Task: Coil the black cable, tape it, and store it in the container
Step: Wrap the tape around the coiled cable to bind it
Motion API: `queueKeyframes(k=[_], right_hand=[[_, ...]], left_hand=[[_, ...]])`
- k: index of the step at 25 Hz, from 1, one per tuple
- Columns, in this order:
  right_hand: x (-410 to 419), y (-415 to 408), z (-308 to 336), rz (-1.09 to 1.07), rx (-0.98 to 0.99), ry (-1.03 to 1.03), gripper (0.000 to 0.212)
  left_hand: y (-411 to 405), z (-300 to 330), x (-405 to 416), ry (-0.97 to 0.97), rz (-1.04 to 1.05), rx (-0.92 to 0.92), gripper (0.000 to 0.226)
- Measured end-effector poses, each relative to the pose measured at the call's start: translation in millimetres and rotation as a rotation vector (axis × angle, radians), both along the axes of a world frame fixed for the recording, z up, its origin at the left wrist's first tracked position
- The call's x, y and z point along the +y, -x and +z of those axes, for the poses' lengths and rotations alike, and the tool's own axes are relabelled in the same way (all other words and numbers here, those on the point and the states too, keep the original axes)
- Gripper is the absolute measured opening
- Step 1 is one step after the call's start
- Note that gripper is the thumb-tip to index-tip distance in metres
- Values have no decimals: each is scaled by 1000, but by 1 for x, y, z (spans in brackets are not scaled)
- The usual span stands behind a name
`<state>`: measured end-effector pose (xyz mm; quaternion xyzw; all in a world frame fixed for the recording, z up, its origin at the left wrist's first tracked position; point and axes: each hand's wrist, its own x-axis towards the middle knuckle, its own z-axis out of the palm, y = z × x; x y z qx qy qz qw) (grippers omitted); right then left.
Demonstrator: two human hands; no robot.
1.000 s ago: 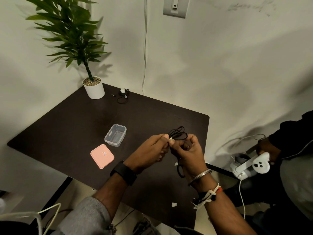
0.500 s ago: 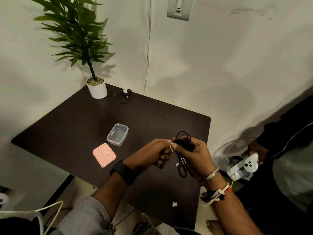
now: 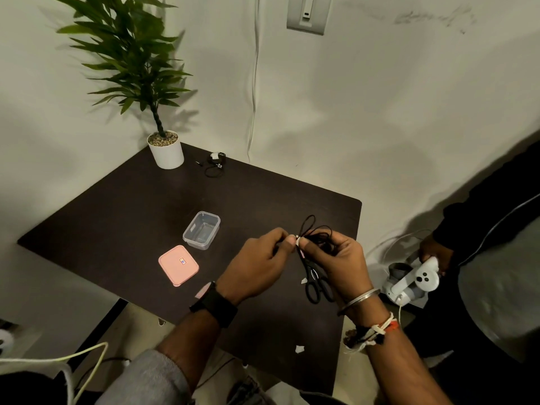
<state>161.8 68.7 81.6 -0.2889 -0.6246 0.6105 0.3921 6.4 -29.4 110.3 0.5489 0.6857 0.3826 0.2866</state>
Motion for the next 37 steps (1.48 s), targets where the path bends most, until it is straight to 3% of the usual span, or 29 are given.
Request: queueKeyframes(k=[8, 20, 24, 26, 31, 34, 37], right_hand=[[-7, 5, -4, -56, 122, 164, 30], [-6, -1, 7, 3, -5, -136, 15], [-10, -3, 15, -11, -35, -146, 52], [-10, -6, 23, -26, -177, -284, 63], [-6, -10, 45, -262, -565, -909, 31], [-4, -14, 55, -258, -704, -1088, 22], [-3, -16, 63, -205, -777, -1231, 19]], left_hand=[[-6, -4, 2, -138, -38, 137, 25], [-5, -1, 7, -184, 44, 117, 33], [-4, 2, 9, -161, 56, 45, 35], [-3, 2, 9, -133, 43, -24, 36], [-3, 6, 10, -72, 15, -293, 44], [-3, 9, 11, -34, -16, -424, 35], [-5, 11, 11, -7, -27, -434, 37]])
